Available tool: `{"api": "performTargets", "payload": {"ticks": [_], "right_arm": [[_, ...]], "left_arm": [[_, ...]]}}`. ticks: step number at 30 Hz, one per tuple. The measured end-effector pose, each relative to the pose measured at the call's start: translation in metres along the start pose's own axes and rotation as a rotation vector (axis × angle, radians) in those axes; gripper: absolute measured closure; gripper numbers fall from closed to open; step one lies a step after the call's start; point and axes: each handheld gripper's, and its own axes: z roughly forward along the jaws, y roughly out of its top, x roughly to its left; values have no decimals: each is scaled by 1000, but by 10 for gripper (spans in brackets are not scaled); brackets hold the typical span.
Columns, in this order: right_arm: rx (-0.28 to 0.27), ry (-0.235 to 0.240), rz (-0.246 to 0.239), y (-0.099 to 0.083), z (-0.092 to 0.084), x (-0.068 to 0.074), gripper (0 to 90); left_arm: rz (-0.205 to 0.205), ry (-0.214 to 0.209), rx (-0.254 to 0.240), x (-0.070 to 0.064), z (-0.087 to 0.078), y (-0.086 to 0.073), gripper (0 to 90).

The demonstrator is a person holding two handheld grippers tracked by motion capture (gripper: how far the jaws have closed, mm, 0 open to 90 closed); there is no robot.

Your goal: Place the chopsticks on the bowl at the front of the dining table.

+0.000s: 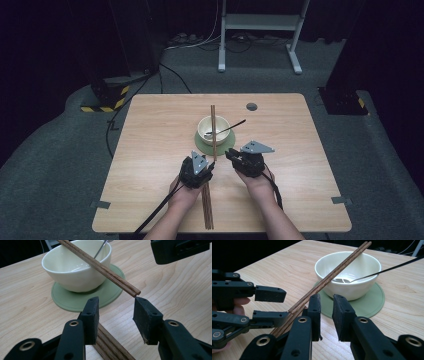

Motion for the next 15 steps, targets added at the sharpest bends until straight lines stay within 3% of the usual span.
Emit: {"api": "performTargets", "payload": {"ticks": [15], "right_arm": [[3, -2, 1, -1, 0, 0, 767]], "left_arm": [[11, -14, -8, -2, -6, 0, 566]]}}
